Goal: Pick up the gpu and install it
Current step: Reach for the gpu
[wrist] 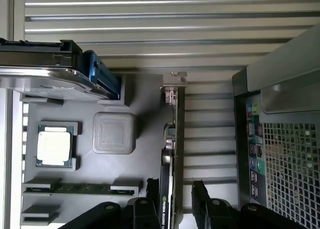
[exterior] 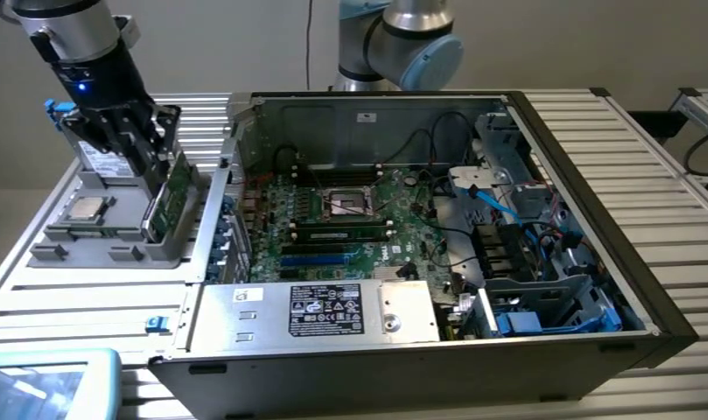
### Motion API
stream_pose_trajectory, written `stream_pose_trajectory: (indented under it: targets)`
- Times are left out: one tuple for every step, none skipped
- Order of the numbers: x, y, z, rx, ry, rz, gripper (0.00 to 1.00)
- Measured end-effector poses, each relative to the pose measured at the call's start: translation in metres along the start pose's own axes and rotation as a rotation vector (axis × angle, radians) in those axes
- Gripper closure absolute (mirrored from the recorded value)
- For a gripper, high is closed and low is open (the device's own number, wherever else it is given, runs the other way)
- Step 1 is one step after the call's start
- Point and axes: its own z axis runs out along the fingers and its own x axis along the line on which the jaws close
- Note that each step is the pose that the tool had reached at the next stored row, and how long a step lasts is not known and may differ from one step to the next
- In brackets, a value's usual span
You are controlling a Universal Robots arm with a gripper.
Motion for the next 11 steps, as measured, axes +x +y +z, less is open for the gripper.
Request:
stream_pose_trajectory:
  targets:
    - [0.000,-0.0010,0.0017,0.0000,0.0001,-0.001,0.60]
    - [0.000,-0.0020,0.0035,-0.0001,0.0001,-0.003,0.60]
    - [0.000,-0.0030,0.0052,-0.0001,0.0002,-0.004,0.60]
    - [0.000,-0.0039,0.0070,-0.0002,0.0003,-0.005,0.60]
    - [0.000,-0.0048,0.0088,-0.0002,0.0004,-0.006,0.60]
    - [0.000,-0.0055,0.0105,-0.0002,0.0005,-0.008,0.60]
    - [0.000,-0.0060,0.0123,-0.0002,0.0006,-0.009,0.60]
    - [0.000,-0.0065,0.0141,-0.0004,0.0005,-0.010,0.60]
    - [0.000,-0.0069,0.0160,-0.0004,0.0006,-0.011,0.60]
    - [0.000,-0.0072,0.0177,-0.0004,0.0007,-0.012,0.60]
    - [0.000,-0.0075,0.0195,-0.0004,0.0007,-0.013,0.60]
